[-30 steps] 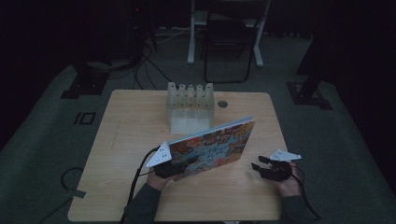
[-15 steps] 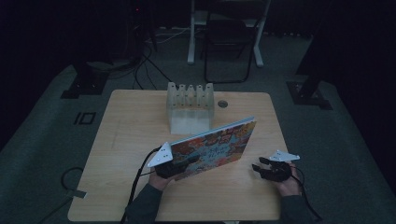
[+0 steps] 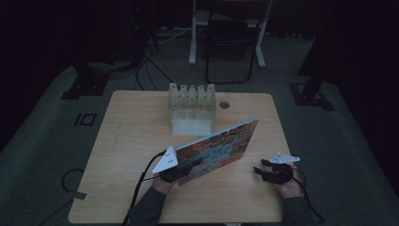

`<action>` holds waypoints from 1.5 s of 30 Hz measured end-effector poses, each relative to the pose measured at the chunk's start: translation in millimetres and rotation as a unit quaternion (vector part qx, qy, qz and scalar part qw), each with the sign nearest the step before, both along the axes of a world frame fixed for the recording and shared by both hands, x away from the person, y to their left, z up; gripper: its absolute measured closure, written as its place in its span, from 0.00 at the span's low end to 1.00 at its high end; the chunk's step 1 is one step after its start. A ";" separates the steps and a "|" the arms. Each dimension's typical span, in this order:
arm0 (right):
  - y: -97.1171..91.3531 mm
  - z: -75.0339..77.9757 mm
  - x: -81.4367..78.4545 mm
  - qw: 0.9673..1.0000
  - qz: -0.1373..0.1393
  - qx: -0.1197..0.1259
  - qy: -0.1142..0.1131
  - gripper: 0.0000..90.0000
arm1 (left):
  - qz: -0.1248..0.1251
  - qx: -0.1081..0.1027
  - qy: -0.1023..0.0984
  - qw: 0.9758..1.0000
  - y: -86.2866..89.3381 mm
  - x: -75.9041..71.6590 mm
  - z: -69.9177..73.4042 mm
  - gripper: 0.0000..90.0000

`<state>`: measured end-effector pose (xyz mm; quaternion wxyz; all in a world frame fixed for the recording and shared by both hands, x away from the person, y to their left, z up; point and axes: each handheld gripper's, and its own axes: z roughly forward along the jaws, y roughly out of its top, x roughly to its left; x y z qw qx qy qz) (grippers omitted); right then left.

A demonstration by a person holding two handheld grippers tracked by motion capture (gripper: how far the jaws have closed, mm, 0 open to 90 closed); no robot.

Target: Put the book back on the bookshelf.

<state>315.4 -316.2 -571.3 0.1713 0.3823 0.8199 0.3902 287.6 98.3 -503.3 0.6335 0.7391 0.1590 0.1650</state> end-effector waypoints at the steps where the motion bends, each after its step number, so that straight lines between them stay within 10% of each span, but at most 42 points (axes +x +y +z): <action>1: 0.0 0.0 0.0 1.000 0.000 0.000 0.000 0.52 | 0.000 0.000 0.000 1.000 0.0 0.0 0.0 0.90; 45: 1.7 -0.2 -1.2 1.000 0.005 -0.006 -0.002 0.47 | 0.033 -0.014 0.018 0.999 4.6 -5.4 16.4 0.91</action>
